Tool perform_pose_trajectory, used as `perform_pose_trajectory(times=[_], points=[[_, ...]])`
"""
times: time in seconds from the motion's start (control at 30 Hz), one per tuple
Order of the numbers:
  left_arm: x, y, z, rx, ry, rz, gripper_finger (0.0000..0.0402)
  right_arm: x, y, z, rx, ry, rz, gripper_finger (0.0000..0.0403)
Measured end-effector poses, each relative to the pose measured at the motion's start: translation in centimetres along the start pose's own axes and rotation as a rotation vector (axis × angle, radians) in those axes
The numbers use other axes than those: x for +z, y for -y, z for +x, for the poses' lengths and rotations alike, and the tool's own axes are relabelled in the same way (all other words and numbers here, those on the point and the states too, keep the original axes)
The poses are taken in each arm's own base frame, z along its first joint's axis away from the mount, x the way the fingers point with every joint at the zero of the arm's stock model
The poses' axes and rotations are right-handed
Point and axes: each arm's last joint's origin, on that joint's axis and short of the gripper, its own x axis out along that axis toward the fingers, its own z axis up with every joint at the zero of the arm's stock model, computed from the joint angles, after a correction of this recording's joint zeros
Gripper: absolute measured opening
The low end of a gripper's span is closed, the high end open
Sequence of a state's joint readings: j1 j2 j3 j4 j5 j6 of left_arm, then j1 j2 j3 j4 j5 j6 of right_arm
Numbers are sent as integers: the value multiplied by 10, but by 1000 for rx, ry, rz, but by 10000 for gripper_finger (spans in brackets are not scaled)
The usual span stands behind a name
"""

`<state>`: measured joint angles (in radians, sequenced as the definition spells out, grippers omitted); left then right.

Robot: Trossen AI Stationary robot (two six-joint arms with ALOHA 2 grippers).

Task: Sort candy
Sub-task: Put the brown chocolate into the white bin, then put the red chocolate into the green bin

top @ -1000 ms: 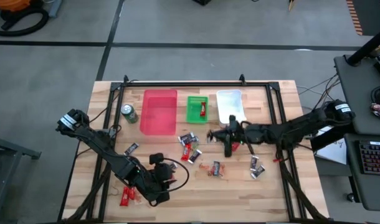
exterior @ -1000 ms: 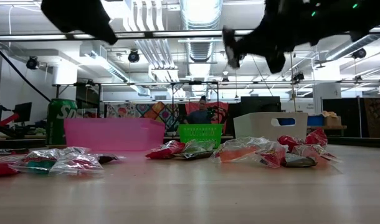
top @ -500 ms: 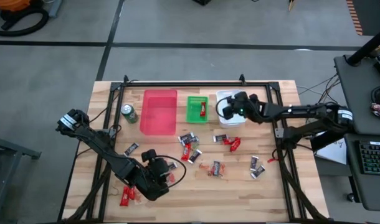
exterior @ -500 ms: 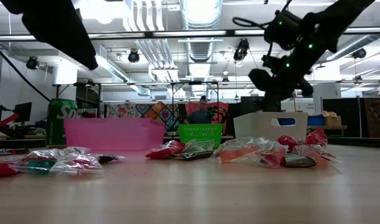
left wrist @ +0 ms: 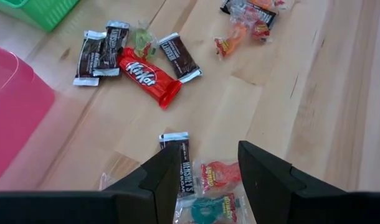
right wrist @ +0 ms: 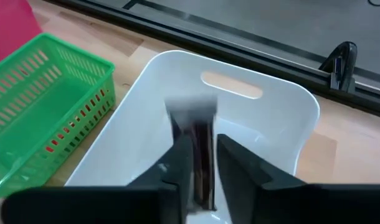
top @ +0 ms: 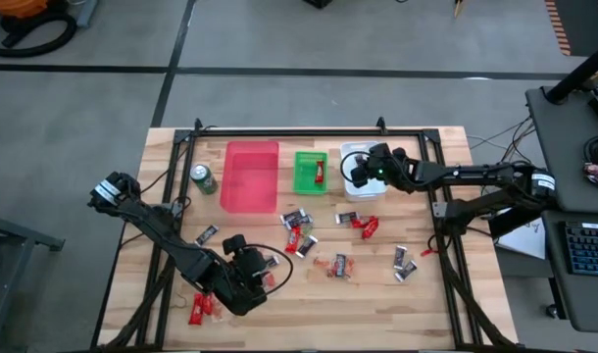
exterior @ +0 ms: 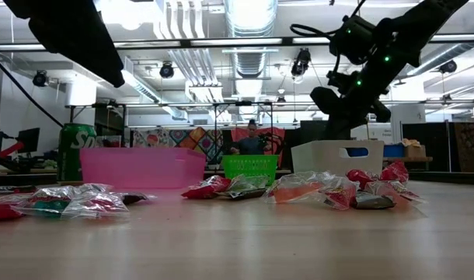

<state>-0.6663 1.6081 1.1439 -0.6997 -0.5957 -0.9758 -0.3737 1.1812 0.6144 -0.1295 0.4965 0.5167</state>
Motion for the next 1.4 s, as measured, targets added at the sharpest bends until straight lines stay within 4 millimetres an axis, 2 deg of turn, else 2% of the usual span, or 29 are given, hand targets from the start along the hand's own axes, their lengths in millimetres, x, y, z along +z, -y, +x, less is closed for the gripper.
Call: perform_pose_trajectory(times=[0.2, 0.37, 0.57, 0.77, 0.9, 1.0, 1.2, 1.4], points=[[0, 0, 0, -12, -19, -34, 144, 1, -1, -2, 54, -21, 12, 146], [-2, 2, 0, -55, -88, -79, 144, 12, -13, -11, 279, -79, 15, 174], [-5, 3, 0, -106, -187, -155, 144, 14, -40, -31, 599, -185, -31, 178], [-9, 2, -1, -89, -283, -358, 144, 5, -62, -51, 720, -224, -104, 168], [-18, -7, -2, 34, -420, -519, 144, 1, -70, -61, 746, -253, -144, 163], [-24, -11, -1, 130, -448, -580, 144, -2, -73, -65, 761, -258, -158, 162], [-30, -10, 8, 195, -469, -588, 144, -3, -75, -68, 771, -260, -167, 160], [-44, -27, -2, 433, -693, -571, 132, -3, -76, -68, 773, -261, -168, 160]])
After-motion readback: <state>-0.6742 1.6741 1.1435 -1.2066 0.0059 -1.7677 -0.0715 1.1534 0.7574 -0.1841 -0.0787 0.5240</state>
